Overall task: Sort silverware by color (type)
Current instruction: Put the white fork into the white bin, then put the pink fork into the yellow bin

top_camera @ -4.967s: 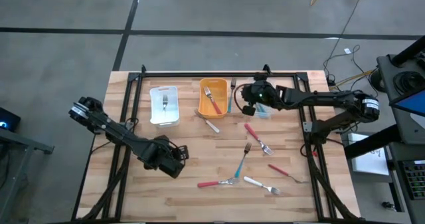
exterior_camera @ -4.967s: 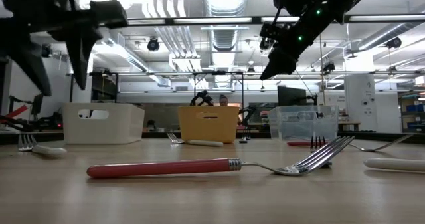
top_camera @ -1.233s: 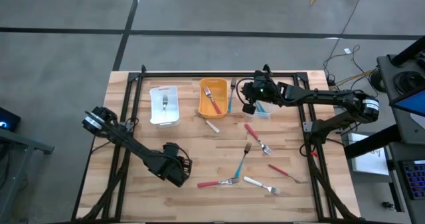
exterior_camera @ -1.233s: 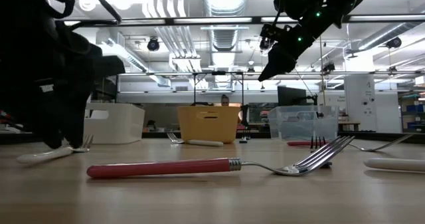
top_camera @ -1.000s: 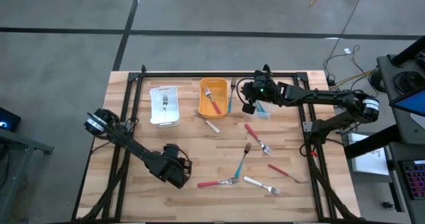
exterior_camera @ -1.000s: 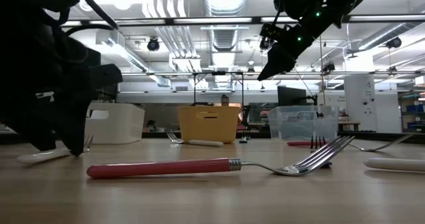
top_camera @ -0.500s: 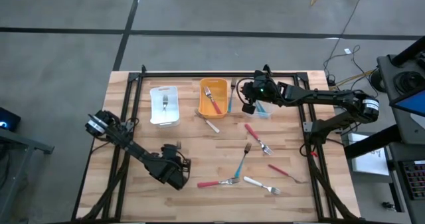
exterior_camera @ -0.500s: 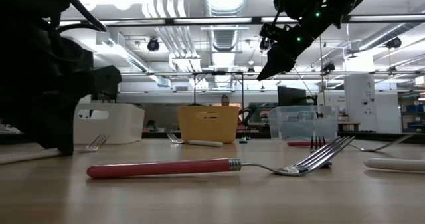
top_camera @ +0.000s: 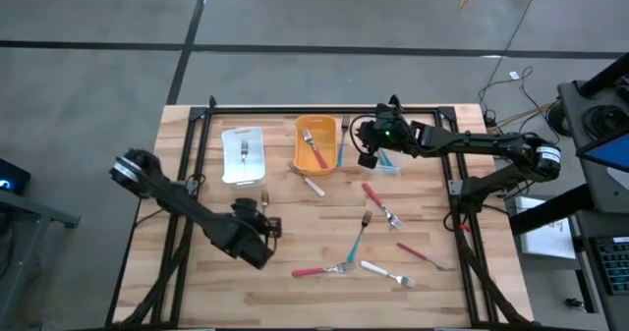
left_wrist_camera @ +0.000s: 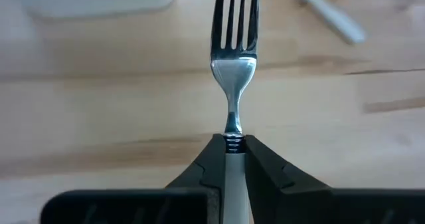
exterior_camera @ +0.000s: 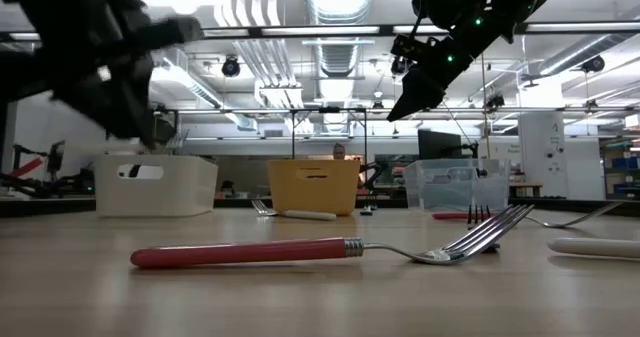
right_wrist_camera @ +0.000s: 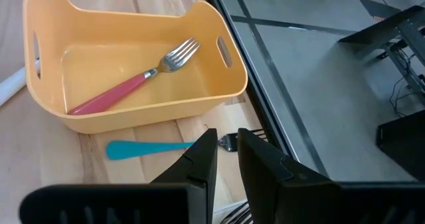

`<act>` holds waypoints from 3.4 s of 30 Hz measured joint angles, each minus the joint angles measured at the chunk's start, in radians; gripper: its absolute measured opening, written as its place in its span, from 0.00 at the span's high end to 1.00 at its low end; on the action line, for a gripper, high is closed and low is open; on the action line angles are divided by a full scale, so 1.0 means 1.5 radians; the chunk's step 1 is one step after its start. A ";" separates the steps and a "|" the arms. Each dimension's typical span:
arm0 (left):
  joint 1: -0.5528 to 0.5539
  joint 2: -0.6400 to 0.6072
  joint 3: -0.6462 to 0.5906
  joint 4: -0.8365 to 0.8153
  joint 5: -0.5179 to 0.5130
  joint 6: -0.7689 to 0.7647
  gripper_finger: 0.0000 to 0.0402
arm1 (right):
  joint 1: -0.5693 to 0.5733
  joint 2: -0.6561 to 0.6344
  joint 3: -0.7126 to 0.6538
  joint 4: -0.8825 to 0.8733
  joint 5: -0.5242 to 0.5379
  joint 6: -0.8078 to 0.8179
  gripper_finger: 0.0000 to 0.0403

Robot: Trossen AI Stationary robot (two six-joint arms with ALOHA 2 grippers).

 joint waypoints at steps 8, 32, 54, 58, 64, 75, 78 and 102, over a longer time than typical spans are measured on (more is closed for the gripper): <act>0.075 -0.111 0.001 -0.011 -0.029 0.180 0.96 | 0.000 0.000 0.000 0.000 0.000 0.005 0.87; 0.787 -0.249 -0.032 -0.064 0.346 0.828 0.96 | 0.000 0.000 0.000 -0.001 0.000 -0.007 0.87; 0.810 -0.063 -0.035 -0.034 0.371 0.923 0.90 | 0.000 0.000 0.000 -0.001 0.000 -0.010 0.87; 0.810 -0.063 -0.035 -0.031 0.369 0.944 0.83 | 0.000 0.000 0.000 -0.001 0.000 -0.011 0.87; 0.788 -0.091 -0.035 0.002 0.354 1.002 0.76 | 0.000 0.000 0.000 -0.002 0.000 0.002 0.87; 0.512 -0.230 -0.035 0.191 0.288 1.129 0.77 | 0.013 0.000 -0.001 -0.071 -0.120 0.296 0.87; 0.399 -0.250 -0.035 0.260 0.217 1.207 0.77 | 0.029 0.000 -0.001 -0.067 -0.189 0.400 0.87; 0.229 -0.433 -0.279 0.593 0.091 1.577 0.77 | 0.223 0.050 0.213 -0.507 -0.218 0.775 0.87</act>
